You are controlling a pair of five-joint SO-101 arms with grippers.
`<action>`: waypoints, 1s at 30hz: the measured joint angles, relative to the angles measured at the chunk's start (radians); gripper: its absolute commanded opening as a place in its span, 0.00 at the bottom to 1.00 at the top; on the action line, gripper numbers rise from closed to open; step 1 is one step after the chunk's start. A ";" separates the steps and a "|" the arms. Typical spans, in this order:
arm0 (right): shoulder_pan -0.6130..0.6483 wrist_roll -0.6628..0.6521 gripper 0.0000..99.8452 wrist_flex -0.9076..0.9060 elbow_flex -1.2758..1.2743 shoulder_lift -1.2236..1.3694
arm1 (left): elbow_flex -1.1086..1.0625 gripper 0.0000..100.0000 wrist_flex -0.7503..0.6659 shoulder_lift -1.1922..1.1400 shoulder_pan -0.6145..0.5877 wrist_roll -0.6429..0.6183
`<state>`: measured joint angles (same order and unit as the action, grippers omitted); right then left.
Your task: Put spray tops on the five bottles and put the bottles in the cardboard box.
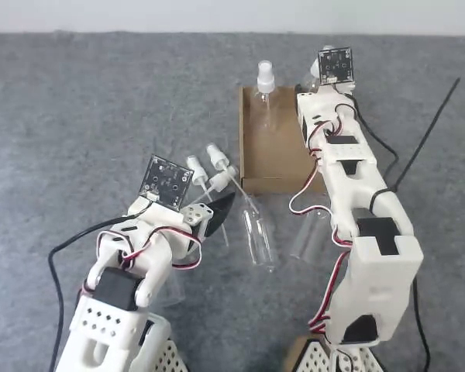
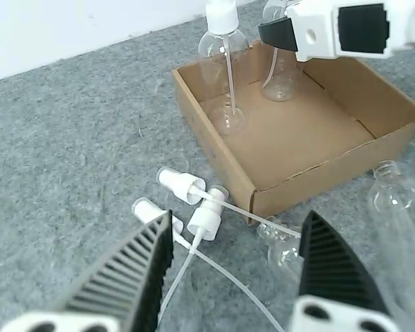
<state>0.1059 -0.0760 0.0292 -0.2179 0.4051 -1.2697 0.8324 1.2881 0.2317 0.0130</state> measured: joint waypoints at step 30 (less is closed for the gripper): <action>0.002 0.003 0.25 0.000 0.014 0.002 | 0.000 0.27 0.000 0.000 0.000 0.000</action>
<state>0.1074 -0.0729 0.0292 -0.2041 0.4066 -1.2697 0.8324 1.2881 0.2317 0.0130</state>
